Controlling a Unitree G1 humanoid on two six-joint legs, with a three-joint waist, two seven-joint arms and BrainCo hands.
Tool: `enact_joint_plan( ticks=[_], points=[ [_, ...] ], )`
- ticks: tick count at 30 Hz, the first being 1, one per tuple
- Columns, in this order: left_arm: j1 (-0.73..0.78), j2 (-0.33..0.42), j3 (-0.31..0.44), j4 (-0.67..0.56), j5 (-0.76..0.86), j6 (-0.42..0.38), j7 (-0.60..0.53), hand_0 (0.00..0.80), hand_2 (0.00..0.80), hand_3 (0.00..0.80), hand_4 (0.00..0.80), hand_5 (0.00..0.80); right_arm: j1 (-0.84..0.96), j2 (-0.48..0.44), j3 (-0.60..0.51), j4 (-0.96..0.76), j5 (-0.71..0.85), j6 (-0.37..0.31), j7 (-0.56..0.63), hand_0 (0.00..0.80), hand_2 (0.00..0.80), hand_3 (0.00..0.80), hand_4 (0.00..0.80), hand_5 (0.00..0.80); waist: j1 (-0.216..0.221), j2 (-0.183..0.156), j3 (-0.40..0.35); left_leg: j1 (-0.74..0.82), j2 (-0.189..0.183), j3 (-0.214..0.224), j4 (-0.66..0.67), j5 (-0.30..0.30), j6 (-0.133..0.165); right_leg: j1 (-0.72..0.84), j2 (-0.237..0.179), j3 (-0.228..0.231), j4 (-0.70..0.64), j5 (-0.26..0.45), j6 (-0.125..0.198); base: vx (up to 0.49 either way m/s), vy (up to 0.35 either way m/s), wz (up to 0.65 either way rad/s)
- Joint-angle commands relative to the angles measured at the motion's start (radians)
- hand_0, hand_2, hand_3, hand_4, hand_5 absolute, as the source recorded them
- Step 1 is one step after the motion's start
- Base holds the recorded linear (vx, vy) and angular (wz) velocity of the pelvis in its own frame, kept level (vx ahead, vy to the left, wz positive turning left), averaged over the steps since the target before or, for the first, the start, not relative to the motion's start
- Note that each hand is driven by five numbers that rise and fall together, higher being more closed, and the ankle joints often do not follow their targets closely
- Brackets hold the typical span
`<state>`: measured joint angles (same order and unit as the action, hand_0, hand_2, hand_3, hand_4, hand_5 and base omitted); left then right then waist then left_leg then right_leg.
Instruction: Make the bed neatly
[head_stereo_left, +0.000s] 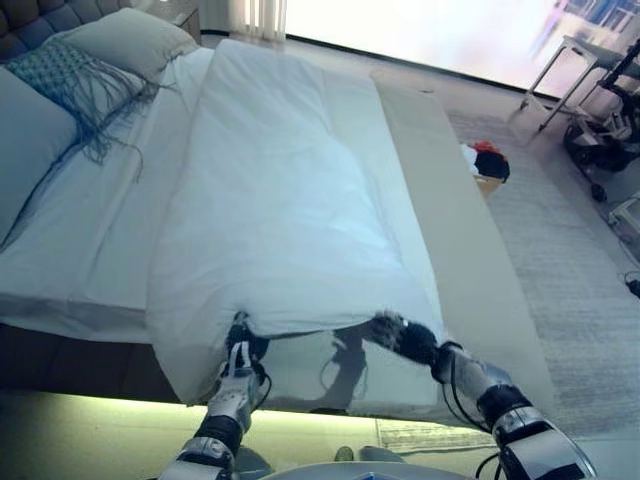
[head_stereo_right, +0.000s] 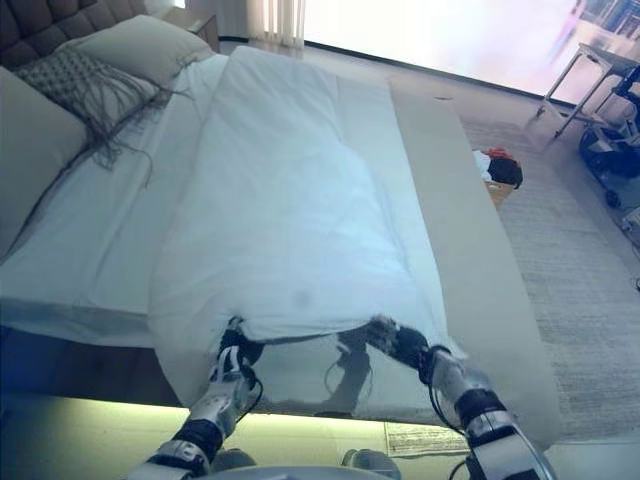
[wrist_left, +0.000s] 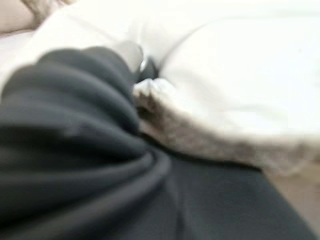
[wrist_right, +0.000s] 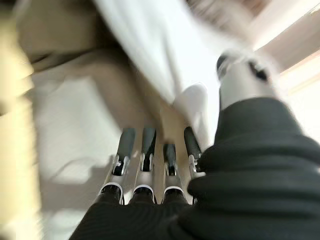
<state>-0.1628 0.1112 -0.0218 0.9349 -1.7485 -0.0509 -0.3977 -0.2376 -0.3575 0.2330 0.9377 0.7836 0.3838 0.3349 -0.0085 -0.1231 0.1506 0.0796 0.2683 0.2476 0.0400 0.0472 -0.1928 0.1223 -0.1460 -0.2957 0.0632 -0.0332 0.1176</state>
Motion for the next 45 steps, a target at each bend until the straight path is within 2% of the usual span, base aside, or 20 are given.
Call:
enact_joint_plan(
  ticks=[1, 4, 8, 11, 17, 24, 27, 32, 37, 41, 45],
  points=[
    [-0.052, 0.040, 0.079, 0.010, 0.101, 0.007, -0.057, 0.800, 0.800, 0.800, 0.800, 0.800, 0.014, -0.055, -0.057, 0.066, -0.151, 0.036, 0.139, 0.000, 0.000, 0.000, 0.000, 0.000, 0.050, 0.029, 0.000, 0.045, 0.039, -0.044, 0.027, -0.048, -0.013, -0.020, -0.069, -0.026, 0.042, 0.002, 0.067, -0.001, 0.161, 0.04],
    [-0.024, 0.064, 0.131, 0.046, 0.146, 0.015, -0.082, 0.800, 0.800, 0.800, 0.800, 0.800, 0.080, -0.042, -0.050, 0.113, -0.225, 0.067, 0.222, 0.000, 0.000, 0.000, 0.000, 0.000, 0.054, 0.049, -0.010, 0.053, 0.024, -0.052, 0.014, -0.045, -0.008, -0.011, -0.082, -0.033, 0.042, -0.006, 0.068, -0.010, 0.155, 0.02],
    [0.005, 0.109, 0.206, 0.116, 0.194, 0.017, -0.119, 0.800, 0.800, 0.800, 0.800, 0.800, 0.134, -0.025, -0.060, 0.171, -0.255, 0.076, 0.266, 0.000, 0.000, 0.000, 0.000, 0.000, 0.050, 0.073, -0.023, 0.063, 0.010, -0.056, 0.005, -0.045, -0.003, 0.000, -0.091, -0.042, 0.042, -0.011, 0.066, -0.011, 0.127, 0.05],
    [0.025, 0.140, 0.241, 0.154, 0.217, 0.013, -0.134, 0.800, 0.800, 0.800, 0.800, 0.800, 0.153, -0.019, -0.087, 0.203, -0.229, 0.065, 0.258, 0.000, 0.000, 0.000, 0.000, 0.000, 0.046, 0.089, -0.031, 0.065, -0.001, -0.058, 0.002, -0.046, 0.001, 0.004, -0.095, -0.043, 0.042, -0.015, 0.063, -0.023, 0.100, 0.01],
    [0.096, 0.214, 0.321, 0.217, 0.269, 0.054, -0.150, 0.800, 0.800, 0.800, 0.800, 0.800, 0.162, -0.037, -0.155, 0.243, -0.163, 0.008, 0.195, 0.000, 0.000, 0.000, 0.000, 0.000, 0.058, 0.115, -0.042, 0.057, -0.025, -0.072, -0.003, -0.045, 0.012, 0.011, -0.103, -0.054, 0.032, -0.014, 0.057, -0.027, 0.086, 0.00],
    [0.185, 0.273, 0.398, 0.258, 0.355, 0.098, -0.135, 0.800, 0.800, 0.800, 0.800, 0.800, 0.136, -0.074, -0.207, 0.277, -0.112, -0.029, 0.149, 0.000, 0.000, 0.000, 0.000, 0.000, 0.108, 0.130, -0.046, 0.043, -0.049, -0.101, -0.011, -0.045, 0.020, 0.025, -0.111, -0.089, 0.021, -0.013, 0.053, -0.027, 0.054, 0.09],
    [0.221, 0.305, 0.446, 0.260, 0.360, 0.112, -0.107, 0.800, 0.800, 0.800, 0.800, 0.800, 0.136, -0.091, -0.219, 0.273, -0.095, -0.018, 0.153, 0.000, 0.000, 0.000, 0.000, 0.000, 0.126, 0.134, -0.047, 0.038, -0.057, -0.112, -0.014, -0.043, 0.023, 0.031, -0.113, -0.103, 0.017, -0.013, 0.053, -0.027, 0.044, 0.16],
    [0.277, 0.375, 0.557, 0.291, 0.407, 0.124, -0.086, 0.800, 0.800, 0.800, 0.800, 0.800, 0.144, -0.100, -0.230, 0.280, -0.069, -0.023, 0.157, 0.000, 0.000, 0.000, 0.000, 0.000, 0.155, 0.140, -0.047, 0.029, -0.068, -0.129, -0.015, -0.042, 0.027, 0.041, -0.117, -0.130, 0.013, -0.015, 0.052, -0.030, 0.042, 0.07],
    [0.326, 0.479, 0.671, 0.325, 0.430, 0.162, -0.086, 0.800, 0.800, 0.800, 0.800, 0.800, 0.156, -0.129, -0.241, 0.294, -0.061, -0.022, 0.161, 0.000, 0.000, 0.000, 0.000, 0.000, 0.171, 0.150, -0.046, 0.018, -0.077, -0.136, -0.015, -0.042, 0.028, 0.044, -0.122, -0.151, 0.008, -0.015, 0.053, -0.034, 0.066, 0.04],
    [0.336, 0.539, 0.717, 0.350, 0.428, 0.181, -0.105, 0.800, 0.800, 0.800, 0.800, 0.800, 0.163, -0.149, -0.244, 0.321, -0.069, -0.031, 0.178, 0.000, 0.000, 0.000, 0.000, 0.000, 0.179, 0.155, -0.043, 0.017, -0.082, -0.138, -0.014, -0.048, 0.028, 0.048, -0.125, -0.160, 0.008, -0.019, 0.056, -0.032, 0.054, 0.01],
    [0.322, 0.612, 0.731, 0.340, 0.430, 0.254, -0.172, 0.800, 0.800, 0.800, 0.800, 0.800, 0.169, -0.167, -0.241, 0.349, -0.092, -0.043, 0.185, 0.000, 0.000, 0.000, 0.000, 0.000, 0.179, 0.160, -0.046, 0.013, -0.090, -0.137, -0.015, -0.051, 0.032, 0.047, -0.131, -0.164, 0.004, -0.015, 0.061, -0.038, 0.061, -0.01]
  ],
)
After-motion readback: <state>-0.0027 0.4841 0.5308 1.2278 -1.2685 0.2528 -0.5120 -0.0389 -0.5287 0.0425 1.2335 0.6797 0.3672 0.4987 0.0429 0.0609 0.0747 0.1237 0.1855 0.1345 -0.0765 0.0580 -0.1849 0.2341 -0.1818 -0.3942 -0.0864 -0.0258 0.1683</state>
